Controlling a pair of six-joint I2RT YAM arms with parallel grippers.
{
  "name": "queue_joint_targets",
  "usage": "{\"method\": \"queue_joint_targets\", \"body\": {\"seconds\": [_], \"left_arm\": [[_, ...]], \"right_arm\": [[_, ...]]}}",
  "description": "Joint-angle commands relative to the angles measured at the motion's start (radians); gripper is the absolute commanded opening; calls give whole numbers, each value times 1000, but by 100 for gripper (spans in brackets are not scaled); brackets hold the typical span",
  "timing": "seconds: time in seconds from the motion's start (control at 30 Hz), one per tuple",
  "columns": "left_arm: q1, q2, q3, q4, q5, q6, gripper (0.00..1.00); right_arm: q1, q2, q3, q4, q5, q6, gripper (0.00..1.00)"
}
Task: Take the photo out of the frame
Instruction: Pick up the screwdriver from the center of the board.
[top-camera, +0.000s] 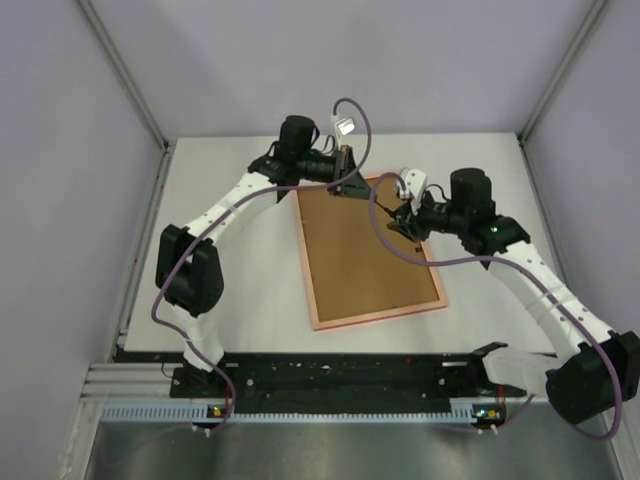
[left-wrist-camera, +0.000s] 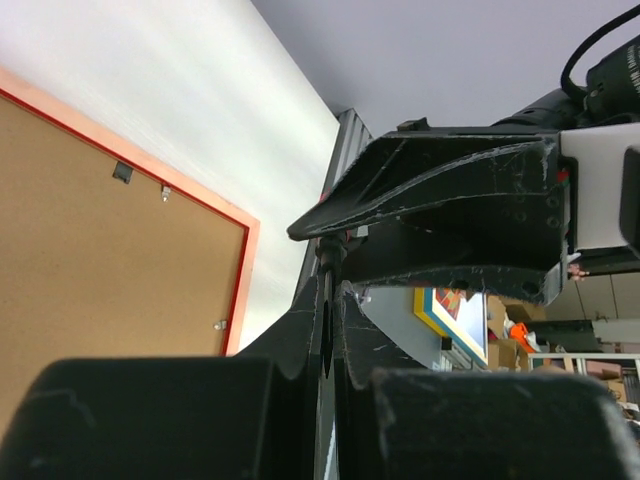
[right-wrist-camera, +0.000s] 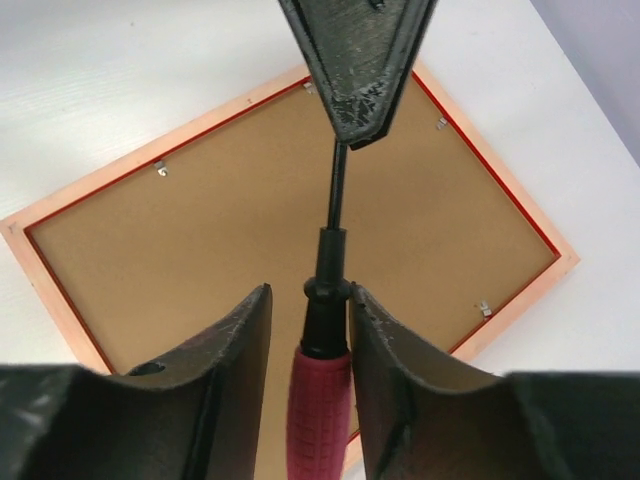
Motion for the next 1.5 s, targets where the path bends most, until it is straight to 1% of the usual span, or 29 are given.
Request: {"method": "queue_joint_targets", "body": {"seconds": [0.0,0.1,0.27,0.43,0.47,0.6,0.63,0.73,0.83,0.9,0.93,0.97,1.03,1.1,1.13,1.17,1.2,1.27,1.3,1.37,1.47], "left_arm": [[-2,-62,-4,109,42,-38,0],[-2,-62,-4,126,53,-56,0],[4,-68,-18,178,71,-91,0],[30,-78,-53,281,97,-167,0],[31,-79,-58,301,102,-183,0],[39,-85,-65,341,113,-217,0],[39,-82,-64,345,113,-220,0],[39,-84,-64,348,113,-222,0],[39,-84,-65,336,113,-204,0],[40,-73,-55,299,110,-176,0],[43,-70,-46,270,107,-159,4],[50,-69,-38,252,104,-145,14],[68,-65,-30,238,93,-122,45],[96,-64,-19,186,81,-104,67],[109,-62,-10,174,77,-96,76],[120,-61,-4,158,70,-87,82],[134,-58,2,147,71,-76,98],[157,-61,20,114,64,-46,98],[172,-62,34,62,51,-18,98],[195,-67,65,-53,7,75,98],[218,-68,122,-277,-106,288,98]], "right_arm": [[31,11,8,16,-19,-16,41],[36,17,5,23,-13,-12,41],[34,7,-10,59,-11,-8,32],[34,-78,-78,132,-16,3,32],[34,-85,-81,134,-14,1,30],[34,-93,-88,134,-14,3,22],[34,-90,-88,137,-14,4,19],[36,-84,-82,139,-16,11,0],[36,-84,-79,139,-17,14,0],[36,-85,-78,137,-11,21,0],[34,-82,-72,128,-4,24,0],[36,-78,-62,105,2,24,0],[34,-59,-32,44,18,11,0],[34,-56,-25,2,44,-3,0],[36,-62,-29,-4,56,-6,0],[34,-67,-35,-10,62,-9,0],[36,-73,-38,-21,65,-12,0],[34,-70,-30,-47,76,-16,0],[36,-59,-16,-76,87,-22,0],[34,-32,17,-134,137,-22,0],[34,17,63,-216,226,-28,0]]}}
